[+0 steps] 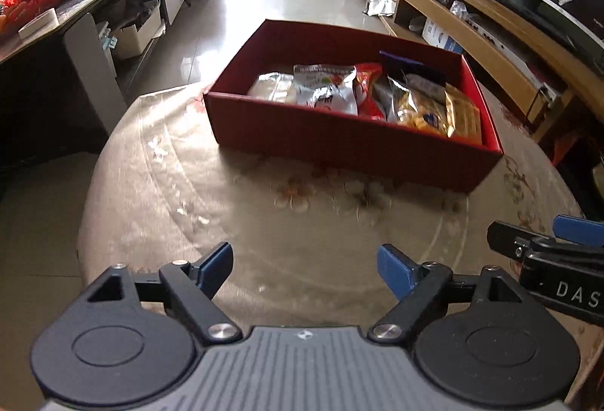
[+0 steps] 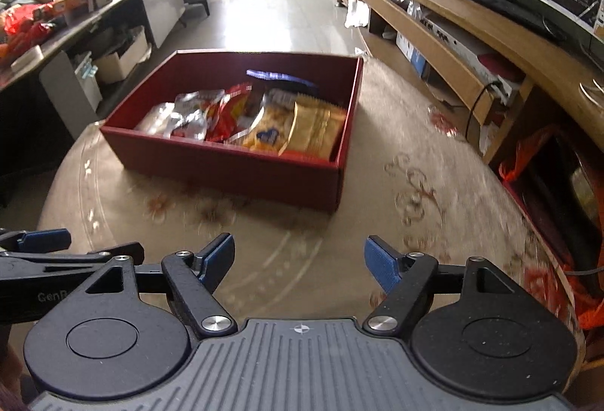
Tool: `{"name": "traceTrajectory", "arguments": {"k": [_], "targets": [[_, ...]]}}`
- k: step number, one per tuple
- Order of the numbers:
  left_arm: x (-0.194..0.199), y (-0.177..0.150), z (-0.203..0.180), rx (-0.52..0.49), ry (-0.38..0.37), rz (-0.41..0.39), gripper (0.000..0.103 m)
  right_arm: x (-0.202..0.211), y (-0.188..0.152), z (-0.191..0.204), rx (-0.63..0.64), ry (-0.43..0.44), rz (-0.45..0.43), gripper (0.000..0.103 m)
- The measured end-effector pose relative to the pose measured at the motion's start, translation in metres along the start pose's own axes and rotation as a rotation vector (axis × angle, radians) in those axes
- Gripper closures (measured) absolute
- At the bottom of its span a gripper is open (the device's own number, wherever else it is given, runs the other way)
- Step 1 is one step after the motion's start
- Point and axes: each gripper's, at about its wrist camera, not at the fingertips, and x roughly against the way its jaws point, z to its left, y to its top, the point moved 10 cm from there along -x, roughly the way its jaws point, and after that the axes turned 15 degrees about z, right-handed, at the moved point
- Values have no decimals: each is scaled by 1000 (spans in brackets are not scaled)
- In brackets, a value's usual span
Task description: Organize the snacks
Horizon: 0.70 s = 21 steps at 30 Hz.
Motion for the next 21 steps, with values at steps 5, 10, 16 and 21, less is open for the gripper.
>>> {"name": "traceTrajectory", "arguments": {"k": [5,10,16,21], "targets": [[1,-16,-4,-18,2,11,19,0,-19,1,0,-7,23,21],[5,-28,-6,-29,6,9,19,4,-32,3,-2,-7,26,21],[6,-38,-7,-28,4,12,19,8,-42,3,-10,-3,26,20],[7,-50,-8,-35,4,22,19,10,-52,4,-9,-8,31,20]]}}
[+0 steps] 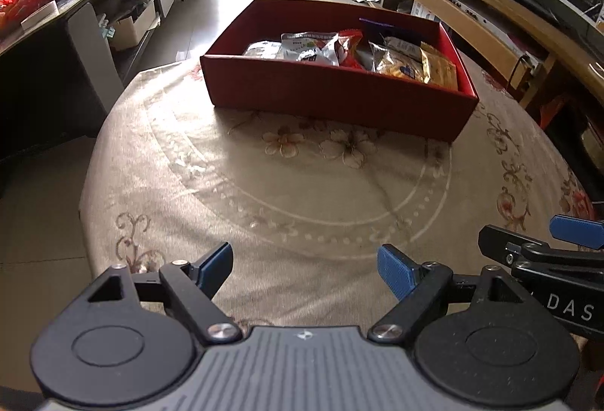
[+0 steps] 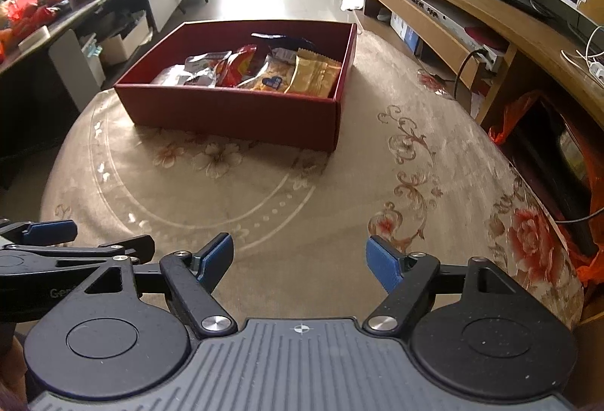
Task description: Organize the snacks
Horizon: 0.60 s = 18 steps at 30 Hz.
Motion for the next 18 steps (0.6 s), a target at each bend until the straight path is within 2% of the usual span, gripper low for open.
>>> {"name": "traceTrajectory", "arguments": {"k": [8,18], "targets": [[4,-14,-1,-3,4,3,19,3,-15,1,-3,5,2,20],[3,-20,1,21,-28,13,19,7,-20,3,7,12,-1,20]]}}
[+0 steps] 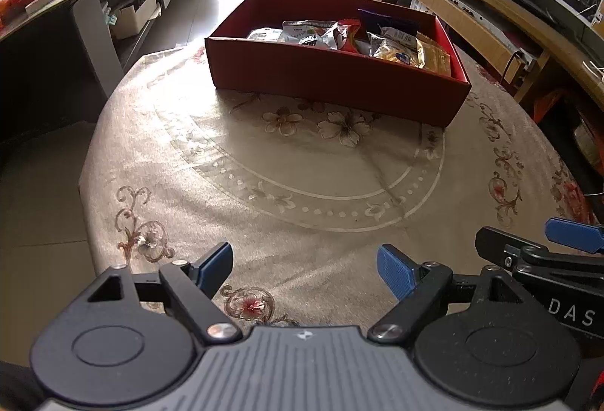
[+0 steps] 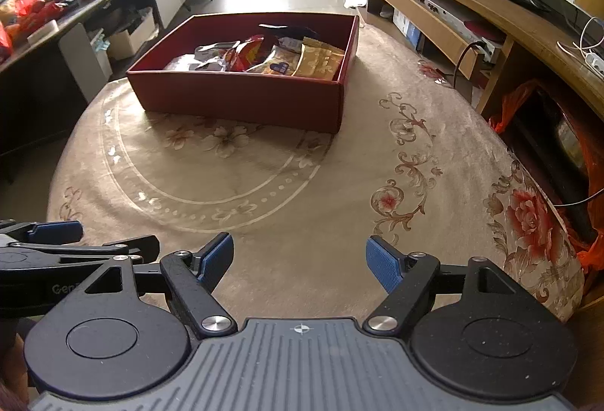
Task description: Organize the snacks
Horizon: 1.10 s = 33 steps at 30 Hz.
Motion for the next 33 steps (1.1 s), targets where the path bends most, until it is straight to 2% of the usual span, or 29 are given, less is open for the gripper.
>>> {"name": "traceTrajectory", "arguments": {"k": [8,33], "targets": [[0,-1,0,9,-2,0,14,0,0,-1,0,9,0,20],[1,3,2,20,22,-13,12,-1,3,-1,-13,33,-1,20]]}}
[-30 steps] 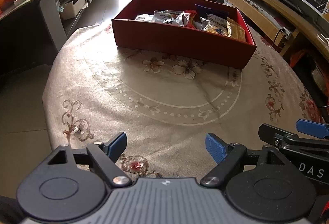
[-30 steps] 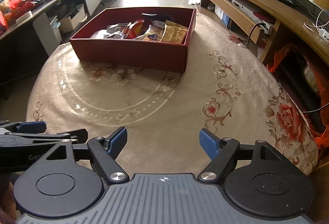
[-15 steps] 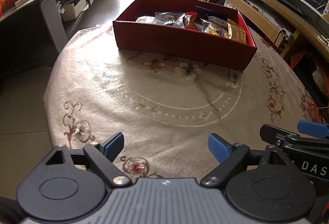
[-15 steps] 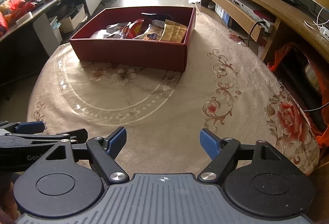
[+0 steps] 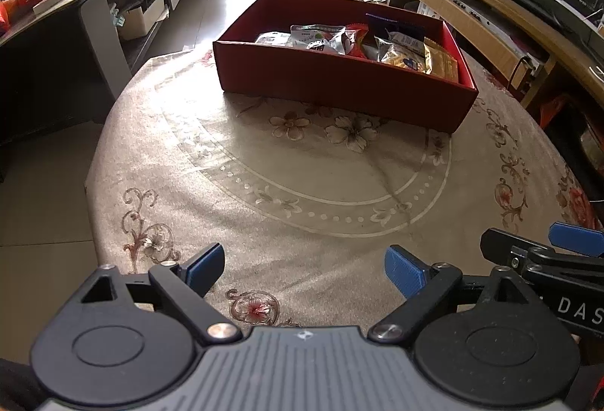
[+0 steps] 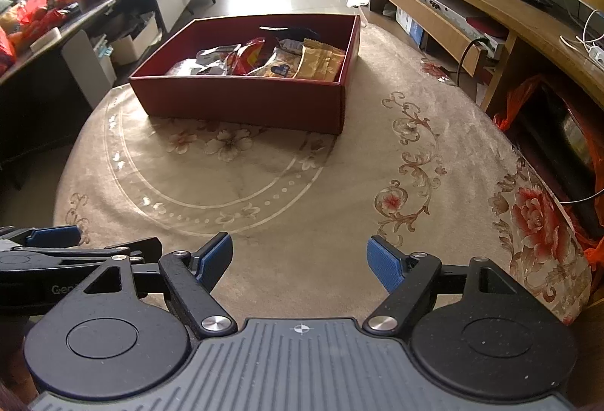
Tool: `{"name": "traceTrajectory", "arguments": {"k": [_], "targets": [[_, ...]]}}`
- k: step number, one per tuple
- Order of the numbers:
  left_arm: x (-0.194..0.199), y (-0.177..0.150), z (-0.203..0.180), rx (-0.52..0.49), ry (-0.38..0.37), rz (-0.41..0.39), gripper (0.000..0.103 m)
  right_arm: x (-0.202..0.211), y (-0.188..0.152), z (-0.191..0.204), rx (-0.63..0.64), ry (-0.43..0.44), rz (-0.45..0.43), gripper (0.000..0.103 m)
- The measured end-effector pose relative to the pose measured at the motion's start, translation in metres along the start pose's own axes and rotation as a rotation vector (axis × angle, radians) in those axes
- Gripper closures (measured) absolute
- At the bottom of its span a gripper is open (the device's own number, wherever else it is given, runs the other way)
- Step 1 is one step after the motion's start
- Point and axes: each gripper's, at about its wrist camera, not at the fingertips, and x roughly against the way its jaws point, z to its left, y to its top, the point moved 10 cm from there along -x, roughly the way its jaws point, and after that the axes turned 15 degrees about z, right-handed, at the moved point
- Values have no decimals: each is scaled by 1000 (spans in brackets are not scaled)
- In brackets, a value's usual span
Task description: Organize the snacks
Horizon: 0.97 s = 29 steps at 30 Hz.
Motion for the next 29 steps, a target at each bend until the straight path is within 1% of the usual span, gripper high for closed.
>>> {"name": "traceTrajectory", "arguments": {"k": [10,18,24,29], "targets": [[-1,-1,0,10,-16,5,14,0,0,1,2,4,-1,19],[1,2,0,12,-16,-30,12,0,2,0,-1,13,-5,19],[3,3,1,8,8,-45,9,0,2,-1,0,9,-3,19],[4,4,2,10,24,-51,8,0,3,-1,0,5,-2,18]]}}
